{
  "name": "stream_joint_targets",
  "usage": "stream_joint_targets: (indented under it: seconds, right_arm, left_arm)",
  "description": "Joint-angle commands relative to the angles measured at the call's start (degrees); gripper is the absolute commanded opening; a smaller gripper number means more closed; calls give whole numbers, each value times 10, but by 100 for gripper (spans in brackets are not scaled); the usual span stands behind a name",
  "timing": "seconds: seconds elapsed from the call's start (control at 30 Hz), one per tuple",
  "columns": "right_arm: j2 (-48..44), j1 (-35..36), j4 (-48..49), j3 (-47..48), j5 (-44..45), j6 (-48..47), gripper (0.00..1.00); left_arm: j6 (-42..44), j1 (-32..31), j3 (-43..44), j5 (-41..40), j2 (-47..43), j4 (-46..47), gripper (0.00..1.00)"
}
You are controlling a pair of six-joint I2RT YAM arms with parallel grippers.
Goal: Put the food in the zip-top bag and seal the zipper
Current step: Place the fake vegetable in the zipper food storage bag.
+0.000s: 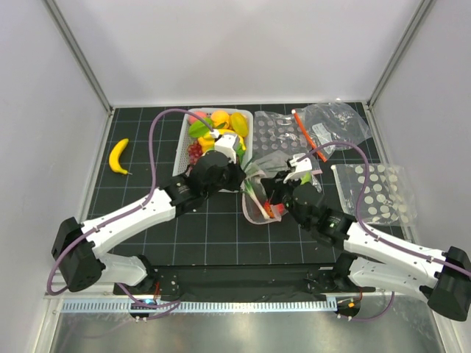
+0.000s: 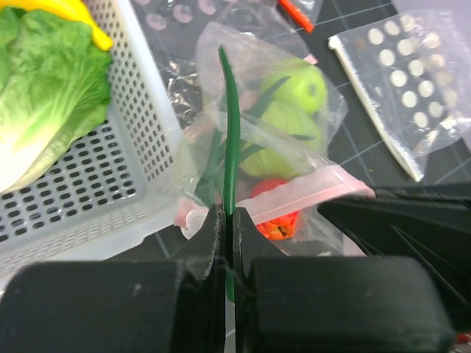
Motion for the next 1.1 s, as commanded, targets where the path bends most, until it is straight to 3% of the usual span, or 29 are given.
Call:
stream_joint_targets:
  seconds: [0.0,0.27,0.53,1.07]
  right_arm:
    - [2,-1,-7,25,114,39,1]
    - [26,-28,-53,46,145,77,1]
    - [27,-144,-58,37,14,122,1]
    - [14,-152,-74,42,19,119,1]
  left_arm:
    - [-15,-2,-2,32,-9,47,0]
    - [-12,-4,-9,73,-6,69,0]
    - [17,-28,2,123,17,84,0]
    - [109,-85,18,163,25,83,0]
